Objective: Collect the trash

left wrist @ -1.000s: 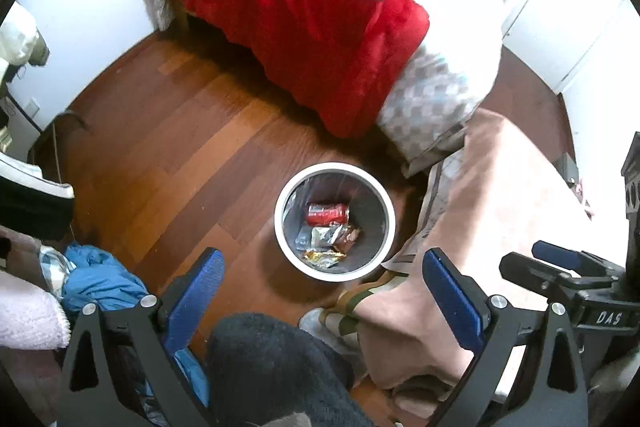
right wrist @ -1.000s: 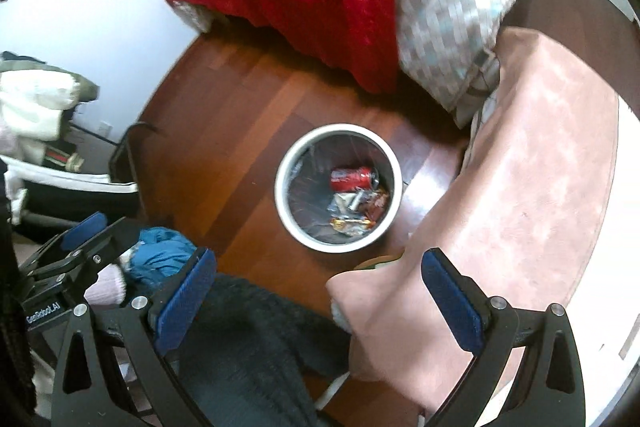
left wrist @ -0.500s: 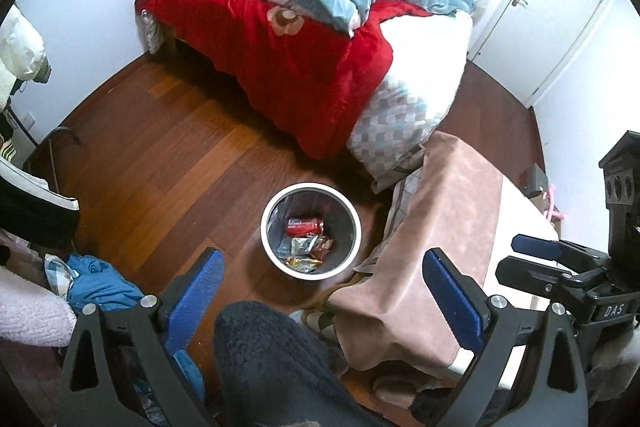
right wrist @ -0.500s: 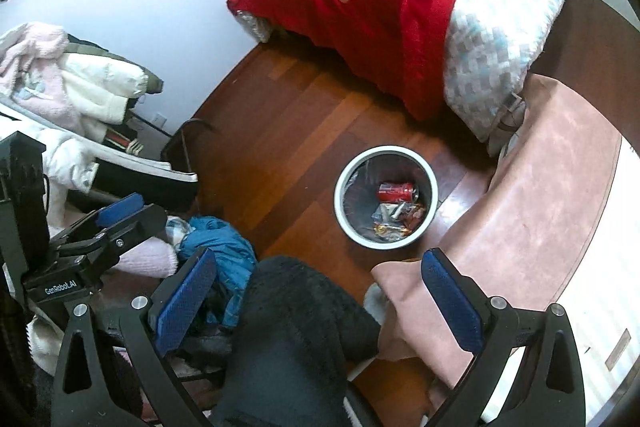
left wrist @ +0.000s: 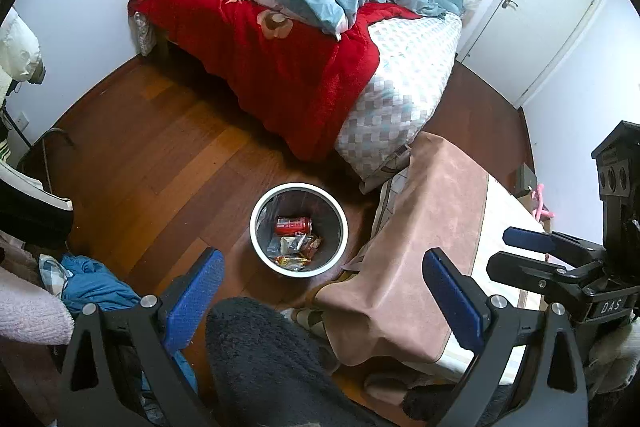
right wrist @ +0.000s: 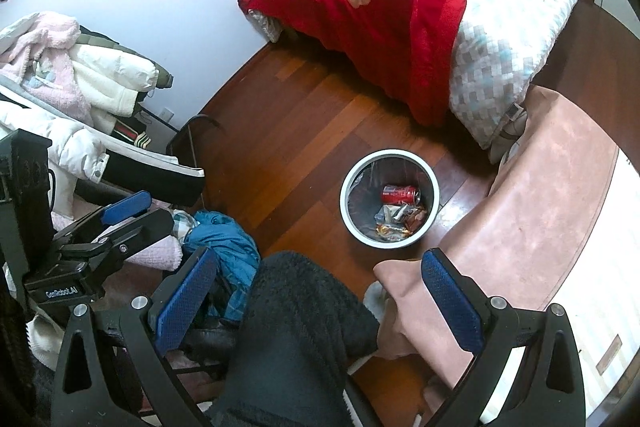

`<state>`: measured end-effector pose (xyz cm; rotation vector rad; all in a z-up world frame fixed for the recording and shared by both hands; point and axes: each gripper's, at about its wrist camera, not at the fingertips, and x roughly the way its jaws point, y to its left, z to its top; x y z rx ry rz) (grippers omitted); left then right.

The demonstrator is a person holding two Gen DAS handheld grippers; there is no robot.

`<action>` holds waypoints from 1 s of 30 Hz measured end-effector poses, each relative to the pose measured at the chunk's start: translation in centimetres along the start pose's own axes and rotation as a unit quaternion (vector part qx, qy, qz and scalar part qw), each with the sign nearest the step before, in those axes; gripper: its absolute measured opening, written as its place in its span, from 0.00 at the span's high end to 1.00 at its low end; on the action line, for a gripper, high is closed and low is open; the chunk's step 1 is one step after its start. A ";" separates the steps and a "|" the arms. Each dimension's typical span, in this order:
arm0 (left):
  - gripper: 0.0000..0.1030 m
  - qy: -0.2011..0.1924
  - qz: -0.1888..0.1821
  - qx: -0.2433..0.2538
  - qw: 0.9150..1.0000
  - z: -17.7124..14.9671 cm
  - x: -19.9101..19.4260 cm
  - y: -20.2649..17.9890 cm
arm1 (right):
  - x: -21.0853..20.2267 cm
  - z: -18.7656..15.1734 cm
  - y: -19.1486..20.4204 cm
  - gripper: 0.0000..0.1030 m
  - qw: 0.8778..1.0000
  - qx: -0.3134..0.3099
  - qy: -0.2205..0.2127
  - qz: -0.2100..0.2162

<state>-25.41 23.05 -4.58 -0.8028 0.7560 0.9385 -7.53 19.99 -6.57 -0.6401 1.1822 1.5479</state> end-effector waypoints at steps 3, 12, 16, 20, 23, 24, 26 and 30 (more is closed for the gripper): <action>0.02 -0.001 0.001 -0.001 1.000 -0.1 0.0 -0.1 | 0.1 0.0 0.0 0.00 1.000 -0.002 0.001 -0.001; 0.00 0.002 0.004 -0.002 1.000 -0.1 0.5 0.5 | 0.5 -0.1 -0.2 0.00 1.000 -0.004 0.003 -0.008; 0.00 0.008 0.006 -0.008 1.000 -0.1 1.3 0.9 | 1.6 -0.2 -0.8 0.00 1.000 0.001 0.008 -0.013; 0.00 0.015 0.009 -0.010 1.000 -0.1 2.0 1.3 | 2.4 -0.2 -1.1 0.00 1.000 0.004 0.014 -0.017; 0.00 0.018 0.010 -0.011 1.000 -0.3 2.3 1.4 | 2.8 -0.2 -1.2 0.00 1.000 0.005 0.018 -0.019; 0.00 0.018 0.010 -0.011 1.000 -0.3 2.4 1.4 | 2.8 -0.2 -1.2 0.00 1.000 0.004 0.018 -0.020; 0.00 0.020 0.010 -0.011 1.000 -0.2 2.5 1.5 | 2.9 -0.1 -1.2 0.00 1.000 0.005 0.019 -0.022; 0.00 0.020 0.009 -0.010 1.000 -0.2 2.6 1.5 | 3.0 -0.1 -1.2 0.00 1.000 0.004 0.020 -0.024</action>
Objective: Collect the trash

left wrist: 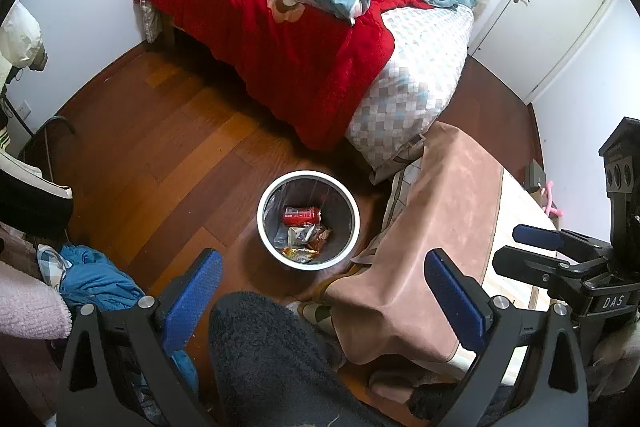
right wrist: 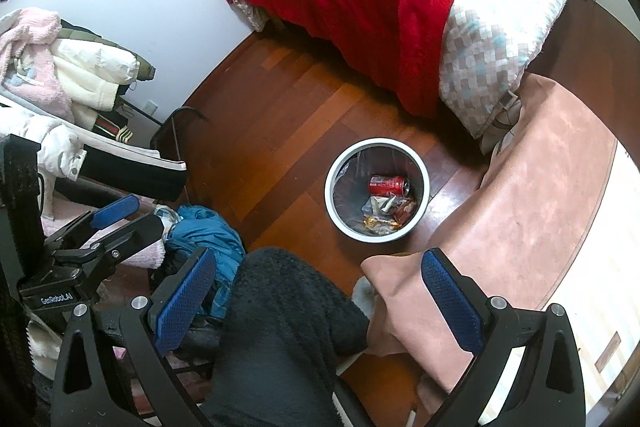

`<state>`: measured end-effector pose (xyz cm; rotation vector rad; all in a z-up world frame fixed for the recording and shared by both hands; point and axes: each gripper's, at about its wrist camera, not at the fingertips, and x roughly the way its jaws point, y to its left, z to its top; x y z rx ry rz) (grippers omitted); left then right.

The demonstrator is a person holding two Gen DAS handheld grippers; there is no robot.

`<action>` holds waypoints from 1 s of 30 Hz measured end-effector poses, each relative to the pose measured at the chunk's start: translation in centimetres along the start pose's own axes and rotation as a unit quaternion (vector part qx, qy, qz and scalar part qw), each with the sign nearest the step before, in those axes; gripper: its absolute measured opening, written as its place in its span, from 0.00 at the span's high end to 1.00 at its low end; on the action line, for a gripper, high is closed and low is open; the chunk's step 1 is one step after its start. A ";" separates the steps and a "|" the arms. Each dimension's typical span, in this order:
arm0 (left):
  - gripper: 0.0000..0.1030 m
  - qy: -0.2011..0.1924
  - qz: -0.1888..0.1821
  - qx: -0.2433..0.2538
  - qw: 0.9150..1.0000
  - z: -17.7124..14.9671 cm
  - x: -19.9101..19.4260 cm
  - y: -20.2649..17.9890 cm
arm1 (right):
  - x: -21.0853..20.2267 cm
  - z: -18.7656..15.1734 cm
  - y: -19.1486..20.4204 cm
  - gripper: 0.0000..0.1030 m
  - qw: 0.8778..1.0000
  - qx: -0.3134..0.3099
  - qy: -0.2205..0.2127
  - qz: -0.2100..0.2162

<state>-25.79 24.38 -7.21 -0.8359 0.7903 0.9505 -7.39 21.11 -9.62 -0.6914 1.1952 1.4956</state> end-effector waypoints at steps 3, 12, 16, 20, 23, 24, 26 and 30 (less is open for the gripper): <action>0.00 -0.001 0.000 0.000 1.000 0.0 0.0 0.0 | 0.0 0.0 0.1 0.00 1.000 -0.003 0.000 -0.002; 0.00 0.001 0.000 0.001 1.000 0.0 0.1 0.1 | 0.1 0.1 0.4 0.00 1.000 -0.002 0.003 -0.003; 0.00 0.002 -0.001 -0.001 1.000 -0.1 0.1 0.4 | 0.5 -0.1 0.8 0.00 1.000 -0.004 0.007 -0.003; 0.00 0.003 -0.001 -0.002 1.000 -0.2 0.0 0.7 | 0.8 -0.3 1.1 0.00 1.000 -0.007 0.010 -0.004; 0.00 0.003 -0.002 -0.003 1.000 -0.3 0.0 0.9 | 1.1 -0.3 1.2 0.00 1.000 -0.008 0.013 -0.003; 0.00 0.003 -0.002 -0.003 1.000 -0.3 0.0 0.8 | 1.1 -0.3 1.2 0.00 1.000 -0.009 0.013 -0.003; 0.00 0.002 -0.001 -0.003 1.000 -0.3 0.0 0.8 | 1.1 -0.3 1.3 0.00 1.000 -0.009 0.013 -0.003; 0.00 0.002 -0.002 -0.003 1.000 -0.4 0.1 1.0 | 1.2 -0.3 1.3 0.00 1.000 -0.007 0.013 -0.004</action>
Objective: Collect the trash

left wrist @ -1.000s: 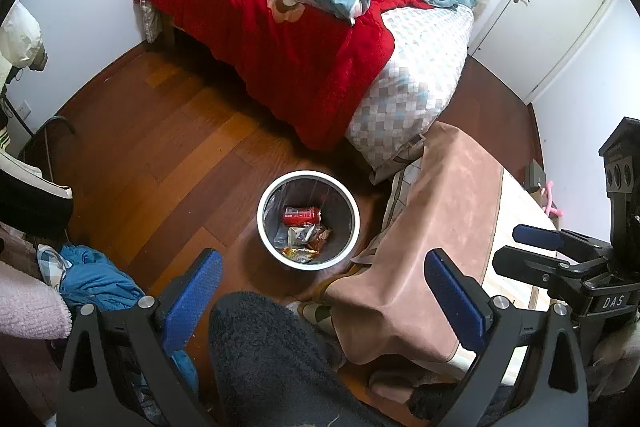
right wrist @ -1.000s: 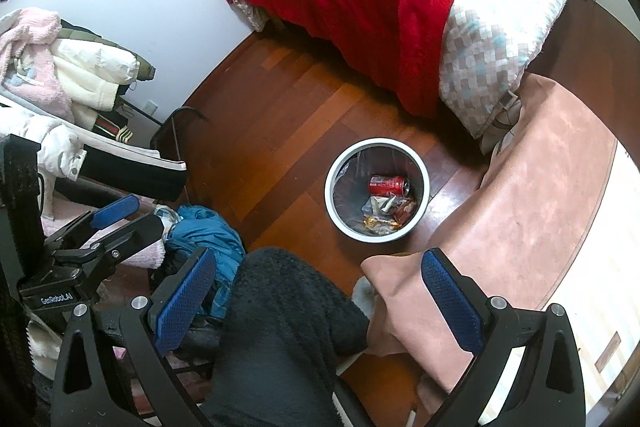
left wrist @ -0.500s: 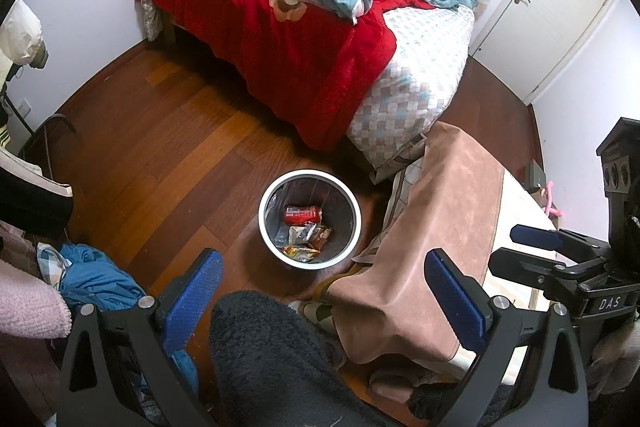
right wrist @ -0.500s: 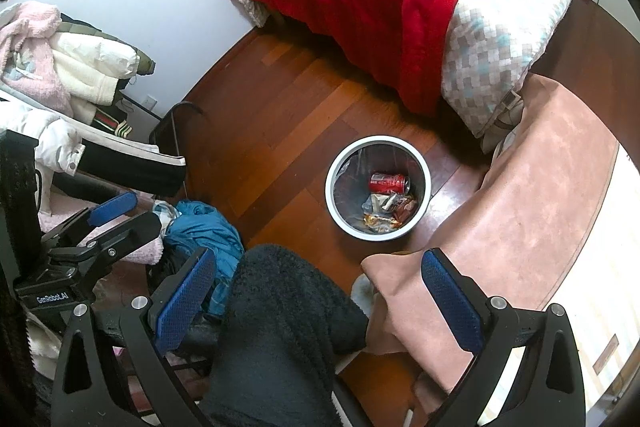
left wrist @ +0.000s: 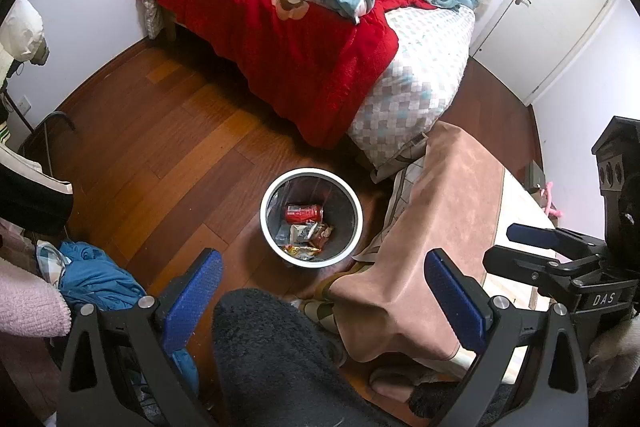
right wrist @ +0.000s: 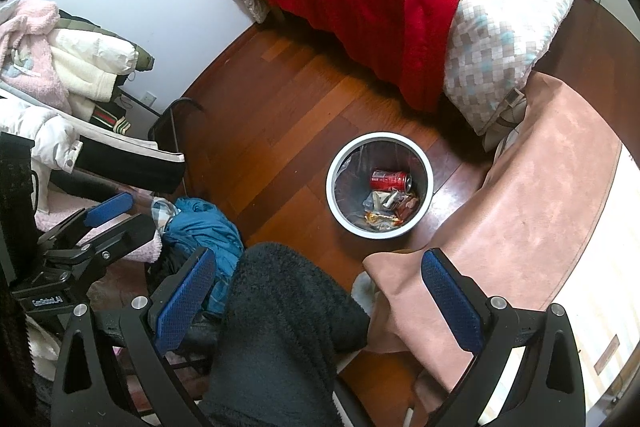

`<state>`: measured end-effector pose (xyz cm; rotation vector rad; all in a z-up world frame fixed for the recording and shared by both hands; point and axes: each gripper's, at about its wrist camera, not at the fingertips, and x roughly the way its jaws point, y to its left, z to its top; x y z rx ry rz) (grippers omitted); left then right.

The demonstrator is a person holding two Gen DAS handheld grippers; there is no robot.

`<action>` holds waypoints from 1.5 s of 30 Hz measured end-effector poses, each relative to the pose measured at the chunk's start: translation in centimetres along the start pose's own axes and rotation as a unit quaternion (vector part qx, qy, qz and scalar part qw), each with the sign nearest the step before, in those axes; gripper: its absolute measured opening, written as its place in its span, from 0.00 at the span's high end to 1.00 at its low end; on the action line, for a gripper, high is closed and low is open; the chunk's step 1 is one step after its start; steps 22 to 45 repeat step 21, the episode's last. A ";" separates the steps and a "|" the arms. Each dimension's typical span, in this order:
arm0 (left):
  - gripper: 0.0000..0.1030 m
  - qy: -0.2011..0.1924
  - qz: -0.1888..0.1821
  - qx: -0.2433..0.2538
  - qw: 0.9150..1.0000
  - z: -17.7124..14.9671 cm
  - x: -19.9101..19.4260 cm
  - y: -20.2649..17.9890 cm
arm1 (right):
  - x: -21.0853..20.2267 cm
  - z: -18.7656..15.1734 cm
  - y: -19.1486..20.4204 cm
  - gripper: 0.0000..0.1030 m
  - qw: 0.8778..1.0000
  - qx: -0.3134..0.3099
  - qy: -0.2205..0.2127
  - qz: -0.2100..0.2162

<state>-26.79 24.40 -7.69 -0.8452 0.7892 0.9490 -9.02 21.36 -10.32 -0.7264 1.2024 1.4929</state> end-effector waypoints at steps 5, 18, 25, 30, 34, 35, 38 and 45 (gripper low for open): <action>0.00 0.001 0.000 -0.001 1.000 -0.1 0.0 0.1 | 0.4 -0.3 0.1 0.00 1.000 -0.002 0.005 0.001; 0.00 -0.008 -0.002 -0.001 1.000 -0.3 -0.3 0.3 | 0.4 -0.5 -0.2 0.00 1.000 -0.004 0.005 0.003; 0.00 -0.008 -0.003 -0.001 1.000 -0.4 -0.5 0.3 | 0.2 -0.5 -0.2 0.00 1.000 -0.005 0.005 0.004; 0.00 -0.008 -0.003 -0.001 1.000 -0.4 -0.5 0.3 | 0.2 -0.5 -0.2 0.00 1.000 -0.005 0.005 0.004; 0.00 -0.008 -0.003 -0.001 1.000 -0.4 -0.5 0.3 | 0.2 -0.5 -0.2 0.00 1.000 -0.005 0.005 0.004; 0.00 -0.008 -0.003 -0.001 1.000 -0.4 -0.5 0.3 | 0.2 -0.5 -0.2 0.00 1.000 -0.005 0.005 0.004; 0.00 -0.008 -0.003 -0.001 1.000 -0.4 -0.5 0.3 | 0.2 -0.5 -0.2 0.00 1.000 -0.005 0.005 0.004; 0.00 -0.008 -0.003 -0.001 1.000 -0.4 -0.5 0.3 | 0.2 -0.5 -0.2 0.00 1.000 -0.005 0.005 0.004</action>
